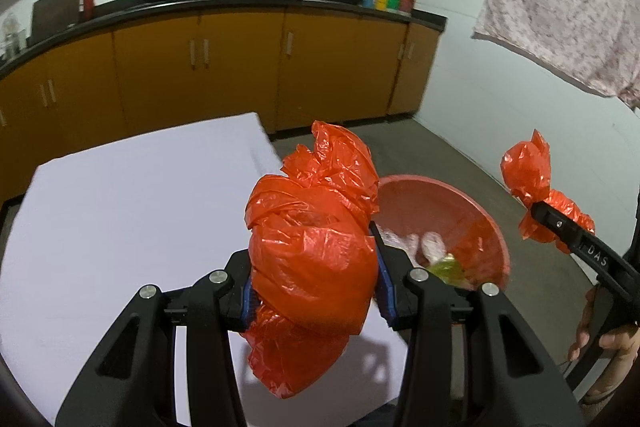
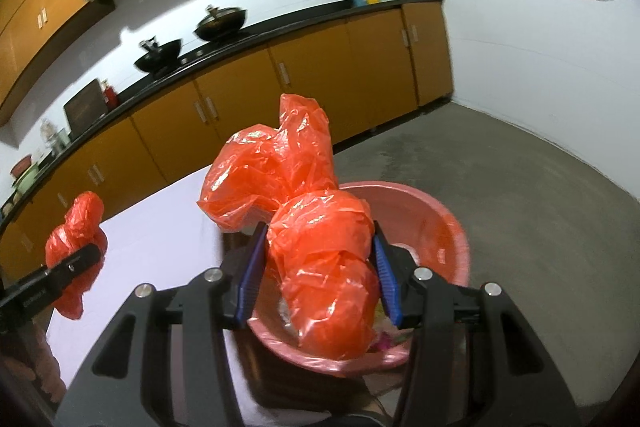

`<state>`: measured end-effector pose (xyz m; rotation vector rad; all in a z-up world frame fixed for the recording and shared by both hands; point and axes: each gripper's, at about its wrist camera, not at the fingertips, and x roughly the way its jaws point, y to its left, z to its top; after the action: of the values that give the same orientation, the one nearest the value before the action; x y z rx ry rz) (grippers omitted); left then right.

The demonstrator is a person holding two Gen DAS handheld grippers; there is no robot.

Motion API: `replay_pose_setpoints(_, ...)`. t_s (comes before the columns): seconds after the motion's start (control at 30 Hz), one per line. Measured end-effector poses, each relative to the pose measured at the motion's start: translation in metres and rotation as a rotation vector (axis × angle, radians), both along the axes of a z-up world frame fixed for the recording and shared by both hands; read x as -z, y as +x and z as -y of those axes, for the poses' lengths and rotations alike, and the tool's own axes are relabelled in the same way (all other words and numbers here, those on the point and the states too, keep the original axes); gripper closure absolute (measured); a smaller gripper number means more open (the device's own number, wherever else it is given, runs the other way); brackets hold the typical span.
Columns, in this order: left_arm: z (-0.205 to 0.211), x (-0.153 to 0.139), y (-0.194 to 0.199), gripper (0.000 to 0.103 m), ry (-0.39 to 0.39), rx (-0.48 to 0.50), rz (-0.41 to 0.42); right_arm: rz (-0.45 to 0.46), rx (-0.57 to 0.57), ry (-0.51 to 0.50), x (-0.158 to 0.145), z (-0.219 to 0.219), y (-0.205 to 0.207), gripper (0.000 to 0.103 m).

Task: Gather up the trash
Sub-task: 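Carry both red-orange bags over the orange basket with both tools, then open the left tool over the basket while the right tool releases its red-orange bag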

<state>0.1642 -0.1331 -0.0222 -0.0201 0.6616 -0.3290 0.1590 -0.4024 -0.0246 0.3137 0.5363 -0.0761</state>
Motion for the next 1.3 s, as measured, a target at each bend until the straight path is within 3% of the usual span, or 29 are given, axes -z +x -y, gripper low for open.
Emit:
replay_pose_setpoints(0.4,0.055,0.016,0.012,0.057,-0.006,0.141,-0.040,-0.005,0.104,0.030,0.007,0.045,-0.008,0.054)
replay_pose_setpoints(1.1,0.111,0.047,0.042,0.057,0.038,0.259,-0.105,-0.008,0.078,0.039,0.015,0.037,0.034,0.054)
replay_pose_setpoints(1.2,0.115,0.052,0.046,0.056,0.039,0.263,-0.119,-0.005,0.075,0.049,0.015,0.037,0.043,0.052)
replay_pose_setpoints(1.3,0.114,0.059,0.053,0.051,0.030,0.256,-0.140,0.012,0.081,0.088,0.016,0.046,0.045,0.038)
